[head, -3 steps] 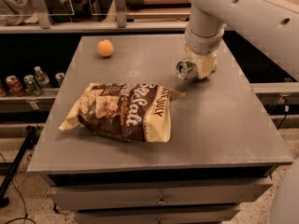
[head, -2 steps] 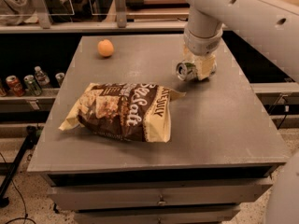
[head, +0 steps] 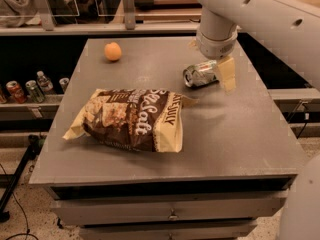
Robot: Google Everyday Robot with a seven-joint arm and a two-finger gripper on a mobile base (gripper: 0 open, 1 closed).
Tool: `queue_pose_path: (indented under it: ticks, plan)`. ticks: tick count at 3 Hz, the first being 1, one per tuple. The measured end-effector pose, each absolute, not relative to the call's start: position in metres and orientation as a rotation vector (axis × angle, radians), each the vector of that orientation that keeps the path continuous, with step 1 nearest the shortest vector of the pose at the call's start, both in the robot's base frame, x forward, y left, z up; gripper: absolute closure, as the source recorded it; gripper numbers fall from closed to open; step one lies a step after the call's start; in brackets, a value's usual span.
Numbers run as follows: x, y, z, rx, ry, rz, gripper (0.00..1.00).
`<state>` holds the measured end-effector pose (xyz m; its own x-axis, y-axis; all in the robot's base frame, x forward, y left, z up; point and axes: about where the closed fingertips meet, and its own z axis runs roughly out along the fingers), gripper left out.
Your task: Knock 7up can over
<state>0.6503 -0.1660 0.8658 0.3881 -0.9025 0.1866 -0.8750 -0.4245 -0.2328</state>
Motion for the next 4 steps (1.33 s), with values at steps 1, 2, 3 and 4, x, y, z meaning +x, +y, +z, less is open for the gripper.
queue_pose_path:
  ticks: [1,2,3,4]
  plan:
    - [0.6505,-0.1667,0.8653,-2.533,1.641,-0.427,0.00]
    - [0.6499,-0.1678,0.8629,-2.532,1.666,-0.393,0.00]
    - [0.6498,-0.1678,0.8629,-2.532,1.667,-0.392,0.00]
    - [0.6510,-0.1701,0.8641,-2.509,1.710,-0.401,0.00]
